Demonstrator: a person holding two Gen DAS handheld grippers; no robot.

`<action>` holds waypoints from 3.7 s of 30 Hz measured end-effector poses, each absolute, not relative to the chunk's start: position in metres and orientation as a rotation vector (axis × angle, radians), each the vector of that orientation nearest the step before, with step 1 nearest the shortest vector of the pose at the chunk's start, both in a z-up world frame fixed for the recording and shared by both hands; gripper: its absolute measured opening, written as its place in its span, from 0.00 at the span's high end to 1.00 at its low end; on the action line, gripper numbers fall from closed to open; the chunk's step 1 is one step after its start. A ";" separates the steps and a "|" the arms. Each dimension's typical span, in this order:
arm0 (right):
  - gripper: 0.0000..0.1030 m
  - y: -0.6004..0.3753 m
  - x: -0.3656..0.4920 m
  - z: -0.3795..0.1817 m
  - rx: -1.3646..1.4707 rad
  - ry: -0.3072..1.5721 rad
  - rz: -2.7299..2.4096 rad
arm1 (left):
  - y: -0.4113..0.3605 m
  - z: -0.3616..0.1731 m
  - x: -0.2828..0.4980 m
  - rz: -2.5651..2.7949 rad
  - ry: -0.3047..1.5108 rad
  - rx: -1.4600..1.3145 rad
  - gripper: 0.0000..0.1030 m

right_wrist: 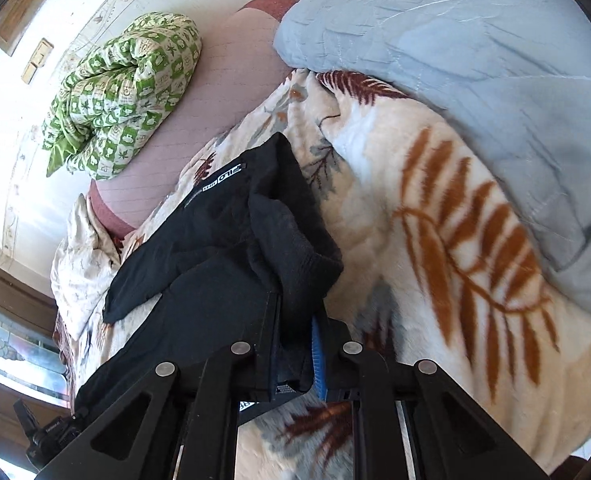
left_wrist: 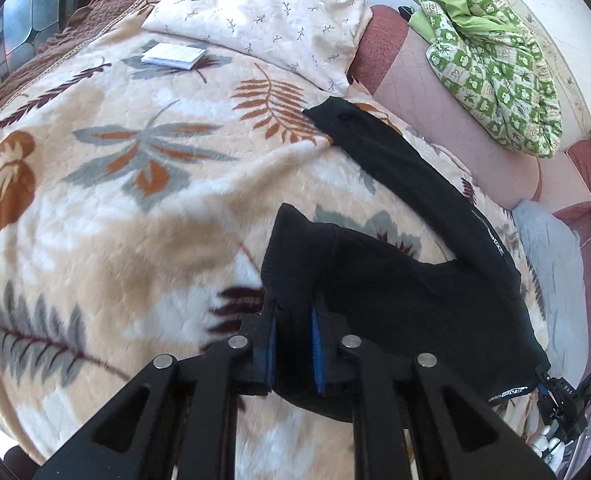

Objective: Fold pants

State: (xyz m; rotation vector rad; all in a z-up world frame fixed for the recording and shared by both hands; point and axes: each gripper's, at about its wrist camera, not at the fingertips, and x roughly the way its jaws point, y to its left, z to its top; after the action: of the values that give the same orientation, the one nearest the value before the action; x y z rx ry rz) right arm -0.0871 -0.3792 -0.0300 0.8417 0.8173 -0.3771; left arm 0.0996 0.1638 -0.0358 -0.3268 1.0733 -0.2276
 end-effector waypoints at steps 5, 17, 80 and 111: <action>0.87 -0.391 -0.131 -0.037 0.887 0.830 -0.386 | 0.169 -0.047 0.062 -0.230 1.100 -0.297 0.87; 0.61 -0.410 -0.159 -0.046 0.867 0.833 -0.495 | 0.191 -0.039 0.015 -0.152 1.013 -0.166 0.63; 0.38 -0.346 0.167 -0.050 0.217 1.124 -0.041 | 0.132 -0.077 0.300 -0.246 1.091 -0.181 0.52; 1.00 -0.302 0.193 -0.061 0.063 1.173 0.139 | 0.077 -0.049 0.293 -0.425 1.060 0.045 0.89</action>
State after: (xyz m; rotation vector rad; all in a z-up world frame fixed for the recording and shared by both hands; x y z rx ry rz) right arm 0.1928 -0.3024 -0.0609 0.0627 1.1728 0.1392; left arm 0.2929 0.0775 -0.0488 0.0452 1.0600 -0.4248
